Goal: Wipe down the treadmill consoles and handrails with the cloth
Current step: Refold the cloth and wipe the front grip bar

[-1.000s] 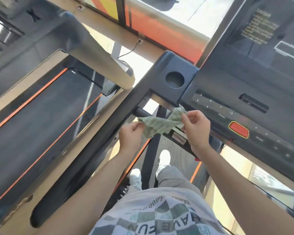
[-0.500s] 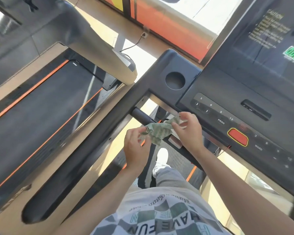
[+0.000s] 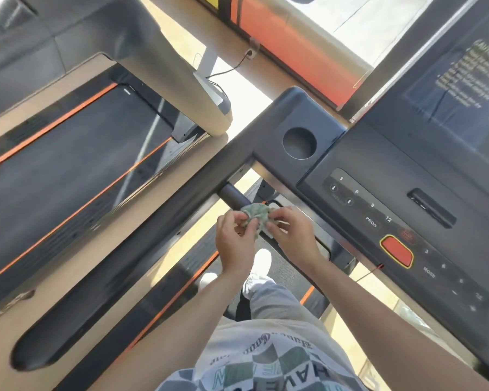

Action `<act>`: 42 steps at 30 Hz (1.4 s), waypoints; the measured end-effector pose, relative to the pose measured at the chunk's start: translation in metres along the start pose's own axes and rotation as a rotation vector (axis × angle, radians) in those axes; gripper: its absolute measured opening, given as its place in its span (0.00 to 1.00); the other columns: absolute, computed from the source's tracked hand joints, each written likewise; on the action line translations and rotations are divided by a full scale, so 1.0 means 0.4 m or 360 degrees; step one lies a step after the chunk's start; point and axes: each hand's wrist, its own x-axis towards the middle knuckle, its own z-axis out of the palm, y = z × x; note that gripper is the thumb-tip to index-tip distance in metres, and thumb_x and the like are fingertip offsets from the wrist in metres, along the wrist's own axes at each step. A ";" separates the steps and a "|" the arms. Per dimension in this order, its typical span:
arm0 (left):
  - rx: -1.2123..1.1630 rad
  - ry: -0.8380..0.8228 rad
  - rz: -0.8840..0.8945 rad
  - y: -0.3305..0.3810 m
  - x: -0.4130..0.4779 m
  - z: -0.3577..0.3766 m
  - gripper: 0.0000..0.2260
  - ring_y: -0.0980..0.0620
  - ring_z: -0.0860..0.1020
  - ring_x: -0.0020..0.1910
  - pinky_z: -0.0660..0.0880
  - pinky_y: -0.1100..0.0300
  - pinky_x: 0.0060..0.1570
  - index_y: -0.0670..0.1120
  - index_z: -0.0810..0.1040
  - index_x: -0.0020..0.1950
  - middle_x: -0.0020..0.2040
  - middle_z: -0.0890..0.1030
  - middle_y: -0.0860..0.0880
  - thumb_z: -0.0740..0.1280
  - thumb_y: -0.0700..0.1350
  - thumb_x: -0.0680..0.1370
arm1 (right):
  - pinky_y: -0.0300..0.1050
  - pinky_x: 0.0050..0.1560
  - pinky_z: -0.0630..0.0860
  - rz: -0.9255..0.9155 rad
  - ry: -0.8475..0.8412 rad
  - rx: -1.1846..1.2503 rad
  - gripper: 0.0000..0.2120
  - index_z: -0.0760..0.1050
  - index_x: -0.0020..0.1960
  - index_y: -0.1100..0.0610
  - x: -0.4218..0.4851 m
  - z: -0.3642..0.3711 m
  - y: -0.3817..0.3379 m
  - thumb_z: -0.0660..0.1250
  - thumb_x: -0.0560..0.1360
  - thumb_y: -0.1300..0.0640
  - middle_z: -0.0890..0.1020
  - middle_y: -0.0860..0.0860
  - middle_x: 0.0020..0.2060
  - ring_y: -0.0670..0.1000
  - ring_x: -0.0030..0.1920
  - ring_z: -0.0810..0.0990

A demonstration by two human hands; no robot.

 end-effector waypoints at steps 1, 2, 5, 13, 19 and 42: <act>-0.0059 0.0065 -0.0057 0.005 0.006 0.002 0.08 0.54 0.80 0.47 0.78 0.69 0.42 0.50 0.75 0.47 0.49 0.75 0.57 0.74 0.42 0.78 | 0.45 0.49 0.82 -0.0044 -0.0048 -0.0020 0.05 0.81 0.50 0.56 0.015 0.009 -0.007 0.74 0.75 0.60 0.81 0.47 0.47 0.46 0.47 0.82; -0.0105 0.0134 -0.0114 0.010 0.013 0.005 0.09 0.55 0.80 0.47 0.77 0.70 0.42 0.50 0.74 0.46 0.49 0.76 0.56 0.73 0.41 0.78 | 0.48 0.51 0.82 -0.0074 -0.0090 -0.0034 0.06 0.82 0.51 0.55 0.033 0.018 -0.016 0.73 0.75 0.60 0.81 0.47 0.48 0.47 0.48 0.82; -0.0304 0.0282 -0.0328 0.019 0.029 0.011 0.07 0.54 0.82 0.50 0.79 0.69 0.41 0.51 0.75 0.48 0.52 0.79 0.51 0.72 0.43 0.79 | 0.43 0.54 0.79 -0.0095 -0.0152 -0.0121 0.08 0.83 0.54 0.57 0.091 0.039 -0.055 0.71 0.76 0.63 0.84 0.48 0.50 0.45 0.49 0.80; -0.0440 0.0614 -0.0398 0.024 0.093 0.026 0.07 0.54 0.83 0.52 0.79 0.69 0.45 0.44 0.79 0.58 0.59 0.80 0.46 0.71 0.42 0.80 | 0.36 0.52 0.76 -0.0189 -0.0138 0.0028 0.09 0.82 0.54 0.58 0.193 0.093 -0.130 0.71 0.74 0.65 0.79 0.51 0.52 0.47 0.52 0.79; -0.0339 0.0470 -0.0273 0.011 0.069 0.027 0.10 0.61 0.79 0.55 0.78 0.71 0.47 0.47 0.78 0.60 0.58 0.80 0.52 0.71 0.39 0.80 | 0.34 0.48 0.72 -0.0099 -0.0240 0.0005 0.09 0.82 0.55 0.55 0.168 0.080 -0.098 0.69 0.76 0.63 0.78 0.46 0.47 0.44 0.46 0.77; -0.0133 -0.0623 -0.0181 -0.050 -0.052 -0.054 0.13 0.56 0.84 0.51 0.83 0.54 0.54 0.54 0.84 0.57 0.50 0.86 0.58 0.72 0.37 0.79 | 0.44 0.42 0.76 -0.0127 -0.0122 -0.0080 0.09 0.79 0.43 0.56 -0.011 -0.084 -0.011 0.75 0.69 0.66 0.80 0.48 0.41 0.46 0.43 0.77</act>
